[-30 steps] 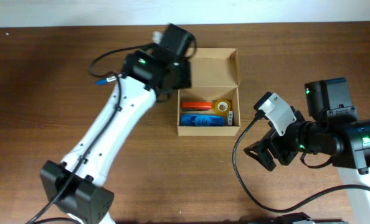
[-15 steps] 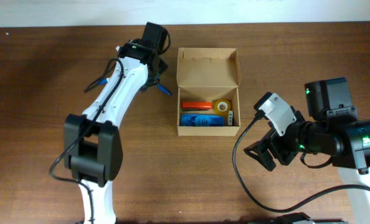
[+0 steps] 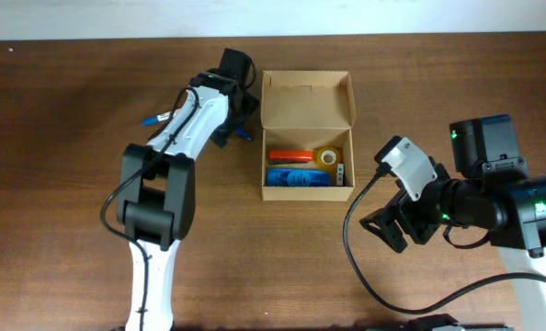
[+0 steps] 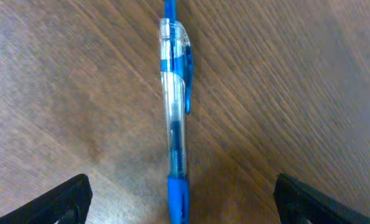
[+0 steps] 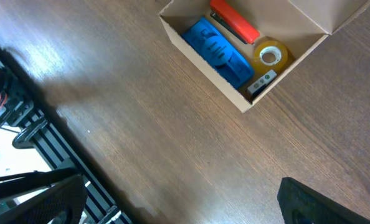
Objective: Pack container
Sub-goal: 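Move the left gripper to the blue pen and grasp it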
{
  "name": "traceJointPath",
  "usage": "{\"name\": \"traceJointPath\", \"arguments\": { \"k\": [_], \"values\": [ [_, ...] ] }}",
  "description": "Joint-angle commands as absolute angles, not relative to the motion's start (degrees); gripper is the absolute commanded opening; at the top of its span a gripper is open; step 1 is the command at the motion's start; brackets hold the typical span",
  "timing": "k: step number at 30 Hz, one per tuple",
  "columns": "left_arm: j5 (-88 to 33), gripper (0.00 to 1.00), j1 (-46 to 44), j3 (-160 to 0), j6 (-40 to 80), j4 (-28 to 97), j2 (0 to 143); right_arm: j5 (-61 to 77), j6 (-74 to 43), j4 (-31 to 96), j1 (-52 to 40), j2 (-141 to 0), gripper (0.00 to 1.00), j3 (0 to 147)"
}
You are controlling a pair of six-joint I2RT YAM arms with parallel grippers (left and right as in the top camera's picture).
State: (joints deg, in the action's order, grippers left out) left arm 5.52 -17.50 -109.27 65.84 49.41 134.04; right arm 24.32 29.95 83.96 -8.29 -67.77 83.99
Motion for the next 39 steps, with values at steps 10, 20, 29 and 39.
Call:
{"name": "traceJointPath", "arguments": {
  "k": [10, 20, 29, 39],
  "values": [
    [1.2, 0.93, -16.4, -124.0, 66.2, 65.6, 143.2, 24.9, 29.5, 84.0, -8.2, -67.6, 0.99, 83.8],
    [1.2, 0.92, -15.6, -124.0, 66.4, 73.0, 143.2, 24.9, 29.5, 84.0, -8.2, -67.6, 0.99, 83.8],
    [8.5, 0.8, -15.6, -124.0, 66.4, 69.3, 143.2, 24.9, 29.5, 84.0, -8.2, -67.6, 0.99, 83.8],
    [10.4, 0.43, -16.3, -123.8, 66.4, 67.5, 143.6, 24.9, 29.5, 84.0, -8.2, -67.6, 0.99, 83.8]
  ]
}}
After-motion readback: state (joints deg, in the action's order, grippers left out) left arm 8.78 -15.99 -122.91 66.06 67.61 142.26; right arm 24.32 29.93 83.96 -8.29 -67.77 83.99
